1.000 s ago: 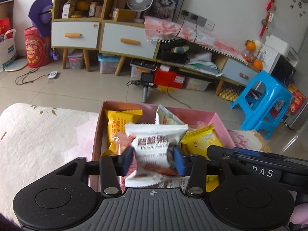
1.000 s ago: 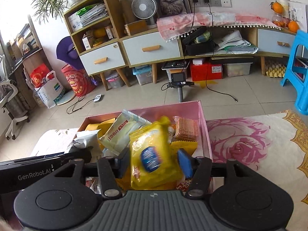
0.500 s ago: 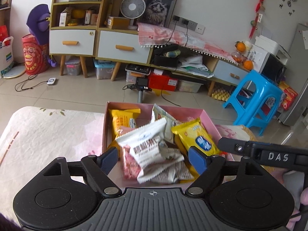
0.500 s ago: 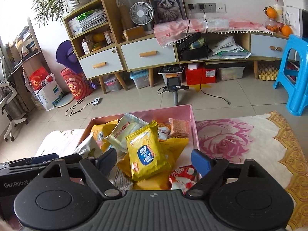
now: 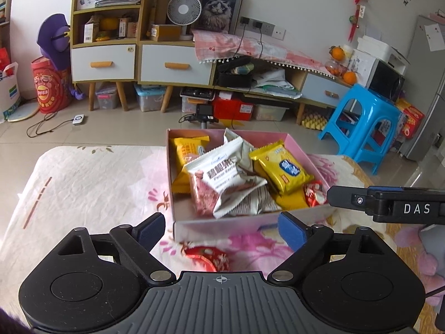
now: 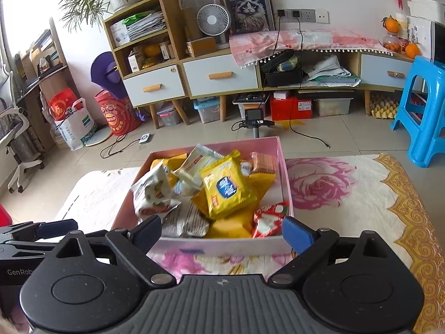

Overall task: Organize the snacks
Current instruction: 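Withdraw both tools toward the silver candy and red candy pack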

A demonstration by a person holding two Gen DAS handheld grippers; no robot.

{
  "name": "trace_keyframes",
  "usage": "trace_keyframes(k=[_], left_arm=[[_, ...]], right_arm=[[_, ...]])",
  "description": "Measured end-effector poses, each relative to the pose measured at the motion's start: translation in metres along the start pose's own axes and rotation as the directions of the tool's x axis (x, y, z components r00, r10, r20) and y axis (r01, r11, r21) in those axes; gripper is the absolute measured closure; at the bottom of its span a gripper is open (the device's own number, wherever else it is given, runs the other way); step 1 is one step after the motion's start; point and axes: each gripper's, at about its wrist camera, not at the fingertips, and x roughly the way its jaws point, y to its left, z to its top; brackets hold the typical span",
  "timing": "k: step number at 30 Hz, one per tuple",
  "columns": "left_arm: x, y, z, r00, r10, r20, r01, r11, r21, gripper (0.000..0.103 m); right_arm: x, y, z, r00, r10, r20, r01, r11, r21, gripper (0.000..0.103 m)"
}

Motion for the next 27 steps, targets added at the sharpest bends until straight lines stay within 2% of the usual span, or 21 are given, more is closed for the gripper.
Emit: trace_keyframes(k=[2,13,15,19,23,27], left_arm=[[-0.006,0.001,-0.004,1.0,0.001,-0.004,-0.001,1.0,0.013,0.01],[-0.036,0.019,-0.034,0.999,0.032,-0.029,-0.031,0.997,0.066,0.009],[-0.039,0.026,-0.04,0.998,0.048,-0.032,-0.046,0.997,0.066,0.003],[-0.043,0.04,-0.054,0.995,0.095,-0.027,-0.094,0.994,0.056,0.003],[-0.042,0.055,-0.061,0.984,0.154,-0.085,-0.152,0.988,0.032,0.003],[-0.042,0.076,-0.066,0.973,0.181,-0.14,-0.185,0.983,-0.016,0.003]], right_arm=[[-0.004,0.004,-0.004,1.0,0.002,-0.001,-0.002,1.0,0.001,0.013],[-0.021,0.031,-0.027,1.0,0.021,0.006,-0.021,1.0,-0.003,0.01],[-0.021,0.035,-0.032,1.0,0.03,0.009,-0.029,1.0,-0.008,0.009],[-0.021,0.042,-0.041,0.999,0.046,0.02,-0.046,0.999,-0.006,0.007],[-0.015,0.048,-0.049,0.999,0.049,0.014,-0.049,0.999,-0.005,0.007],[-0.005,0.056,-0.057,1.0,0.026,0.0,-0.026,1.0,-0.016,0.007]])
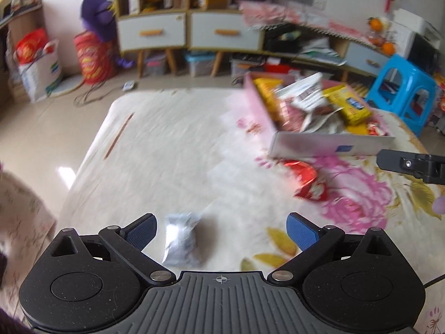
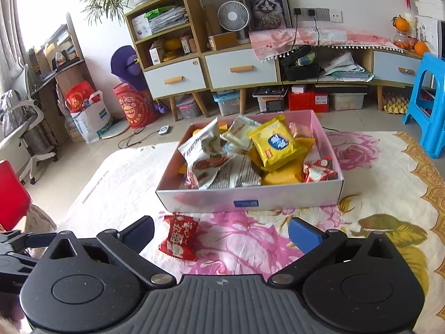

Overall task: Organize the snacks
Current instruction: 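Withdraw both tools toward the silver candy and red candy pack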

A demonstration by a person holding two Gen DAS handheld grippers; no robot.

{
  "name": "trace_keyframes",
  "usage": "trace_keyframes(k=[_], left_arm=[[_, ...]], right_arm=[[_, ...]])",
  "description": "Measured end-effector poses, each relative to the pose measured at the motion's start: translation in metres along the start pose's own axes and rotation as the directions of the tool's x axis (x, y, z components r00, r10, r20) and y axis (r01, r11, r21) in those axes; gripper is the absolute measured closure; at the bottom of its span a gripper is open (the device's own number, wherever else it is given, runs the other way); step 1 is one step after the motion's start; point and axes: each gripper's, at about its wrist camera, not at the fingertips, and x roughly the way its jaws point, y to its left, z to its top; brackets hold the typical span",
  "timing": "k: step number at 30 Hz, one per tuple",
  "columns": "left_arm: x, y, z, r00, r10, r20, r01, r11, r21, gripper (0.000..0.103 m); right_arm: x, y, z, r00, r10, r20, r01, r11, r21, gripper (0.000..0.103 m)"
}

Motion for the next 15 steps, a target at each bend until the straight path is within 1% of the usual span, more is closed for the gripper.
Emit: trace_keyframes(k=[4,6,10,12,15], left_arm=[[0.005,0.018,-0.004,0.999,0.007,-0.043,-0.009,0.998,-0.058,0.003],[0.006,0.025,-0.005,0.999,0.003,-0.053,-0.007,0.997,-0.073,0.003],[0.012,0.038,-0.009,0.995,0.037,-0.09,-0.047,0.993,-0.112,0.003],[0.017,0.046,-0.012,0.993,0.036,-0.116,-0.053,0.987,-0.15,0.003],[0.023,0.053,-0.017,0.99,0.026,-0.136,-0.052,0.98,-0.193,0.003]], right_arm=[[0.012,0.008,-0.006,1.0,-0.019,-0.02,0.019,1.0,-0.01,0.007],[0.018,0.013,-0.008,0.999,-0.02,-0.031,0.02,1.0,-0.012,0.007],[0.029,0.022,-0.012,0.999,-0.017,-0.047,0.016,1.0,-0.017,0.007],[0.035,0.025,-0.013,0.999,-0.011,-0.051,0.01,1.0,-0.018,0.007],[0.043,0.029,-0.016,0.998,-0.004,-0.056,0.003,1.0,-0.009,0.007]])
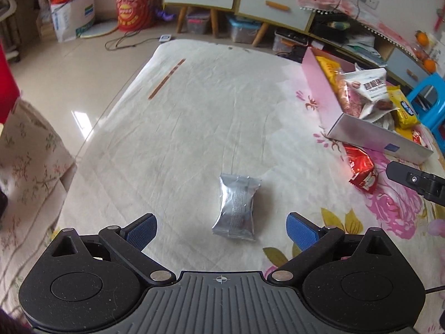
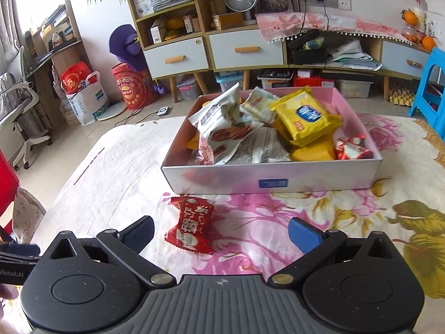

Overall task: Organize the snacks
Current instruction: 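Withdraw both tools toward the silver candy and red candy pack, then close the left gripper on the silver candy while the right closes on the red candy pack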

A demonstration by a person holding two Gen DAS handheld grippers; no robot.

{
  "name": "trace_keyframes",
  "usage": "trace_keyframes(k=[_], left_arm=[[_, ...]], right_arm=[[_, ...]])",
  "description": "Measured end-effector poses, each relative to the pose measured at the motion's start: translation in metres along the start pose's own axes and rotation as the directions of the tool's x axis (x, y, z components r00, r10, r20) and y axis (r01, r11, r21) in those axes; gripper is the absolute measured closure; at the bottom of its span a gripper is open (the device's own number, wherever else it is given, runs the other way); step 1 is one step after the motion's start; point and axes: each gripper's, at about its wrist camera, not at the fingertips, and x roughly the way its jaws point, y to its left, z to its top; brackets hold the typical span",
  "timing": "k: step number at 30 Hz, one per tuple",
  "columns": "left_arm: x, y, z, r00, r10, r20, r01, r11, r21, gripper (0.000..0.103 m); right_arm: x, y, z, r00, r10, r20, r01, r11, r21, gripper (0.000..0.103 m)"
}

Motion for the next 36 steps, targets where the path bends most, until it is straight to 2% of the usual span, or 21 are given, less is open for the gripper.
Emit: trace_keyframes(k=[5,10,16,19,21,23,24,27,29,32,36], left_arm=[[0.006,-0.002,-0.003,1.0,0.012,-0.001,-0.012,1.0,0.004,0.004],[0.011,-0.01,-0.005,1.0,-0.001,-0.019,0.001,1.0,0.03,0.008],[0.013,-0.014,-0.004,0.999,0.031,-0.006,-0.031,0.998,0.061,0.019],[0.013,-0.014,-0.003,0.999,0.041,0.003,-0.041,0.997,0.071,0.025],[0.012,-0.015,-0.002,0.999,0.049,0.012,-0.05,0.995,0.081,0.036],[0.011,-0.015,-0.003,0.998,0.054,0.019,-0.056,0.994,0.089,0.045],[0.01,-0.015,-0.003,0.998,0.054,0.022,-0.056,0.994,0.092,0.048],[0.009,-0.014,-0.001,0.998,0.05,0.027,-0.052,0.995,0.088,0.065],[0.009,-0.014,-0.001,0.999,0.044,0.027,-0.046,0.995,0.087,0.071],[0.008,-0.014,-0.001,0.999,0.035,0.026,-0.037,0.996,0.082,0.073],[0.006,-0.015,0.0,0.999,0.024,0.026,-0.026,0.997,0.079,0.075]], right_arm=[[0.012,-0.001,-0.005,1.0,0.011,0.001,-0.011,1.0,0.024,0.008],[0.024,0.0,-0.012,1.0,0.001,-0.017,-0.001,1.0,-0.006,0.01],[0.028,0.006,-0.015,1.0,-0.004,-0.006,0.003,0.998,-0.069,0.012],[0.029,0.012,-0.015,1.0,0.007,0.0,-0.007,0.995,-0.101,0.017],[0.028,0.016,-0.016,1.0,0.008,0.006,-0.007,0.992,-0.127,0.025],[0.03,0.02,-0.014,1.0,0.022,-0.007,-0.023,0.99,-0.141,0.043],[0.029,0.021,-0.014,0.999,0.03,-0.011,-0.031,0.989,-0.144,0.046],[0.029,0.024,-0.013,0.999,0.037,-0.012,-0.038,0.985,-0.168,0.066],[0.029,0.026,-0.013,0.999,0.039,-0.02,-0.042,0.983,-0.179,0.077],[0.029,0.026,-0.012,0.998,0.048,-0.028,-0.052,0.982,-0.182,0.082],[0.027,0.028,-0.012,0.998,0.06,-0.038,-0.066,0.981,-0.183,0.082]])
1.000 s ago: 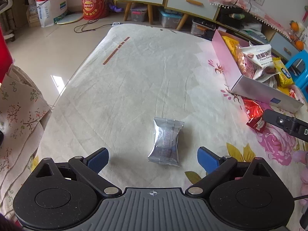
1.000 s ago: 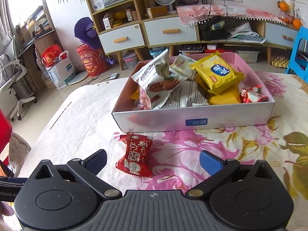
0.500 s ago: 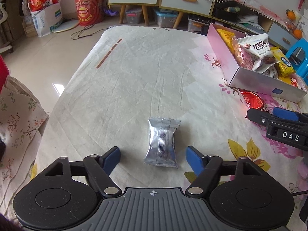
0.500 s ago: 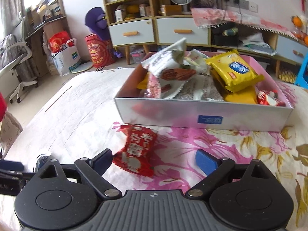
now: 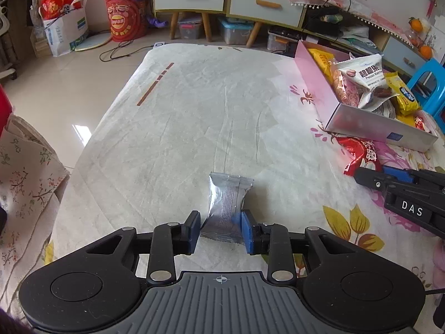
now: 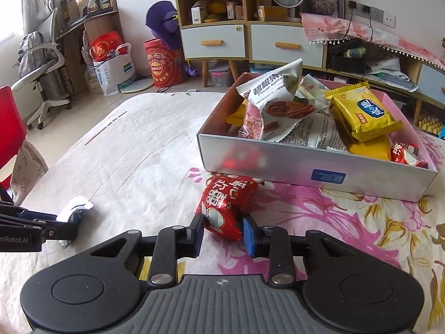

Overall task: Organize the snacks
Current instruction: 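Close the left gripper on the silver candy while the right closes on the red candy pack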

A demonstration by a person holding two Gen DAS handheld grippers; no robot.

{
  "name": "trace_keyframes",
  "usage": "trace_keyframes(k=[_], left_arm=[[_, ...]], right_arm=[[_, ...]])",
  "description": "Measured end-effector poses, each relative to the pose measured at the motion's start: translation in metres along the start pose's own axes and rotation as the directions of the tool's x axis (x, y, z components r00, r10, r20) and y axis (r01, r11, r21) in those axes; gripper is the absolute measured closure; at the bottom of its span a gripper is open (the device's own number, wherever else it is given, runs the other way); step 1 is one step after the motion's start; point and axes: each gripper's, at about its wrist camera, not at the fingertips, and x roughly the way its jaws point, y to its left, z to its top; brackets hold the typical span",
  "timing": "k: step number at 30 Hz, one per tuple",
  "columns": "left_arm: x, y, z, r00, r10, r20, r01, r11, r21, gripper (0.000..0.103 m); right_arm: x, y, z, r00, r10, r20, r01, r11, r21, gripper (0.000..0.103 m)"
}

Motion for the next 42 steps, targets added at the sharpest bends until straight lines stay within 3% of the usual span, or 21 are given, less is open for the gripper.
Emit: trace_keyframes(k=[8,15,16,17,19,20,31,33,35,37,42], left_arm=[[-0.003,-0.004,0.003,1.0,-0.021,0.007,0.021,1.0,0.003,0.082],[-0.002,-0.007,0.003,1.0,-0.03,0.003,0.03,0.999,0.011,0.082],[-0.002,-0.006,0.002,1.0,-0.03,0.003,0.03,1.0,0.007,0.082],[-0.002,-0.006,0.003,1.0,-0.03,0.003,0.03,1.0,0.004,0.082],[-0.002,-0.004,0.003,1.0,-0.031,0.001,0.031,1.0,-0.002,0.082],[-0.002,-0.005,0.004,0.999,-0.033,0.0,0.033,0.999,-0.005,0.082],[0.003,-0.018,0.006,0.999,-0.053,-0.009,0.053,0.998,0.014,0.082],[0.003,-0.02,0.007,0.999,-0.051,-0.007,0.051,0.998,0.023,0.082],[0.004,-0.021,0.008,0.999,-0.052,-0.007,0.052,0.998,0.023,0.082],[0.005,-0.022,0.009,0.998,-0.055,-0.009,0.055,0.998,0.022,0.082],[0.004,-0.026,0.012,0.998,-0.066,-0.008,0.066,0.998,0.024,0.082]], right_arm=[[-0.005,0.002,0.005,1.0,0.025,-0.011,-0.025,1.0,0.01,0.099],[-0.006,-0.004,0.004,0.999,0.022,-0.029,-0.021,0.999,0.028,0.096],[-0.006,-0.006,0.004,0.999,0.027,-0.032,-0.025,0.999,0.046,0.088],[-0.005,-0.008,0.004,0.999,0.034,-0.037,-0.031,0.997,0.066,0.067],[-0.006,-0.012,0.003,0.998,0.046,-0.033,-0.042,0.992,0.117,0.04],[-0.007,-0.014,0.004,0.998,0.052,-0.027,-0.048,0.989,0.139,0.037],[0.011,-0.01,0.01,0.998,0.042,-0.039,-0.035,0.986,0.163,0.041],[0.012,-0.011,0.01,0.999,0.028,-0.026,-0.023,0.986,0.166,0.047],[0.013,-0.012,0.01,1.0,0.012,-0.024,-0.008,0.99,0.144,0.065],[0.013,-0.01,0.01,1.0,0.012,-0.025,-0.009,0.994,0.11,0.075],[0.01,-0.011,0.009,0.999,0.023,-0.028,-0.02,0.995,0.096,0.081]])
